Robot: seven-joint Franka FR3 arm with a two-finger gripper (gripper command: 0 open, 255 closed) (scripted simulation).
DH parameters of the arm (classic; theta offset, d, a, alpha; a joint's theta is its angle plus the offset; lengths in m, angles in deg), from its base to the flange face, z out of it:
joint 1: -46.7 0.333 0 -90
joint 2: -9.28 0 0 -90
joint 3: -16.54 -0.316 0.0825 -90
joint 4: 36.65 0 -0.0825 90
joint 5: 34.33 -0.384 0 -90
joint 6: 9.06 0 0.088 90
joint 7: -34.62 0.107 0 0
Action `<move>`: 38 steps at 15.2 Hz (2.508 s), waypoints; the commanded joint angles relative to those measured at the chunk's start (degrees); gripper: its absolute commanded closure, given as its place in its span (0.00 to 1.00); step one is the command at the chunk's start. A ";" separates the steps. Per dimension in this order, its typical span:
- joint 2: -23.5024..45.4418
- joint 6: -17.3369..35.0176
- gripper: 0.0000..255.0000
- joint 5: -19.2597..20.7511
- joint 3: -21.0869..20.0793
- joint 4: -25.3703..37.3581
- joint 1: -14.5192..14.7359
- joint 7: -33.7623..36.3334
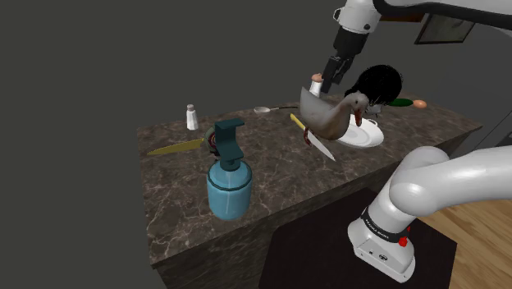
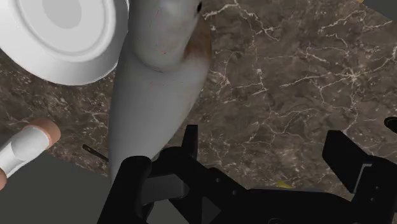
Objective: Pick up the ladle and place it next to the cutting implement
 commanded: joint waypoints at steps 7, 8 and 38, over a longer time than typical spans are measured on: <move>4.70 8.70 0.00 4.62 7.69 -3.47 1.41 -15.09; 5.88 10.21 0.00 5.24 8.96 -3.67 1.67 -17.57; 68.05 35.63 0.00 -14.63 24.81 30.91 3.92 -92.20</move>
